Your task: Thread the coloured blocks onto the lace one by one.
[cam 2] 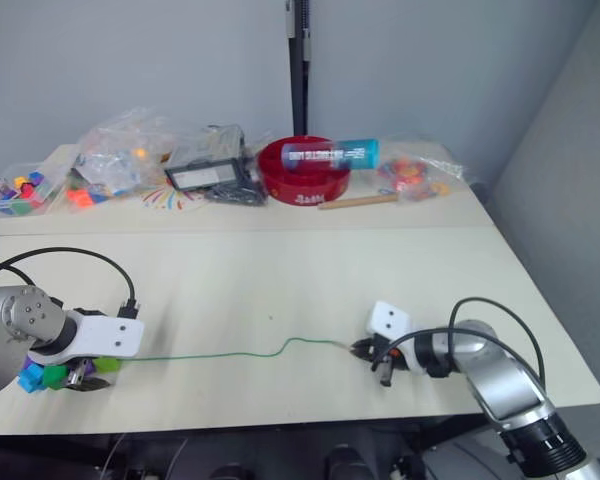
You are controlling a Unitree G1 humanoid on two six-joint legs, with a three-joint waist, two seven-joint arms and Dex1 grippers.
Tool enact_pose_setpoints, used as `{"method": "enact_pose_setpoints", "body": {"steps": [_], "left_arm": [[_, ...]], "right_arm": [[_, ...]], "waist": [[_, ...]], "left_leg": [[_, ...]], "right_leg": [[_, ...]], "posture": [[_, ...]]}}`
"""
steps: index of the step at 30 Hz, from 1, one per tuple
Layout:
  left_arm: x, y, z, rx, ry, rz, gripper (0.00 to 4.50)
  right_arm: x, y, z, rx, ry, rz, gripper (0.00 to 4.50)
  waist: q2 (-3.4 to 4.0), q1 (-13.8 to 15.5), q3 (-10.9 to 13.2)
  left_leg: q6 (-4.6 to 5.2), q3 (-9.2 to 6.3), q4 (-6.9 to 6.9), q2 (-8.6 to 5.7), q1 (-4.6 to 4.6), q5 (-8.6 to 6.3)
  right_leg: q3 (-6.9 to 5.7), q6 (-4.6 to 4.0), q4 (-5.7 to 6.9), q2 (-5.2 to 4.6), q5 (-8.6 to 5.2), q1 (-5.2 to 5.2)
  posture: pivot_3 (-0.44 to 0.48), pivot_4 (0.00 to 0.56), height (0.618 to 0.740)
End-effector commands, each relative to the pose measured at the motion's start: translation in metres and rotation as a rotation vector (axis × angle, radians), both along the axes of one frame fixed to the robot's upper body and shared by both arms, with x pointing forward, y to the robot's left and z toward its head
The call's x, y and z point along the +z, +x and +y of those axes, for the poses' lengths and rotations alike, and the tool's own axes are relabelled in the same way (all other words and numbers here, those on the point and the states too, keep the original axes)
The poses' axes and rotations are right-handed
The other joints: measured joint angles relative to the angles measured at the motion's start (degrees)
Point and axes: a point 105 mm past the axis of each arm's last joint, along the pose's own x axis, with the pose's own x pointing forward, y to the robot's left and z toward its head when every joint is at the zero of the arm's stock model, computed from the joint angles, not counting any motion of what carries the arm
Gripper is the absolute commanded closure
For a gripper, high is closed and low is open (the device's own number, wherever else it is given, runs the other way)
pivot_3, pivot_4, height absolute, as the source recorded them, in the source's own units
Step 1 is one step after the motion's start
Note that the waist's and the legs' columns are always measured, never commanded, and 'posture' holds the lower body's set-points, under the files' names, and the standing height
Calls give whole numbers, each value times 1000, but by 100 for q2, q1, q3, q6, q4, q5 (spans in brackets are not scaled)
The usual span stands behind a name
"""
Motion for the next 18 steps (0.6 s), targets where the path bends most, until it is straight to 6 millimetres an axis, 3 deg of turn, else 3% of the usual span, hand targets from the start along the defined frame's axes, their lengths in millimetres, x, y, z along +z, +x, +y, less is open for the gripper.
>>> {"method": "enact_pose_setpoints", "body": {"steps": [1,10,18], "left_arm": [[2,7,8,-22,42,-69,7],[-17,5,15,18,9,-24,7],[-20,-1,0,33,-41,27,2470]], "right_arm": [[2,-3,1,23,-4,13,4500],[4,-4,-1,31,-17,18,4500],[5,-3,-3,30,-23,19,4500]], "waist": [[8,9,3],[116,22,-4],[123,58,-4]], "left_leg": [[0,0,0,0,0,0],[0,3,0,-3,5,0],[0,6,0,-6,5,1]], "right_leg": [[0,0,0,0,0,0],[6,0,10,0,0,11],[10,0,9,-1,0,10]], "posture": [[0,150,731],[0,150,731],[0,150,731]]}}
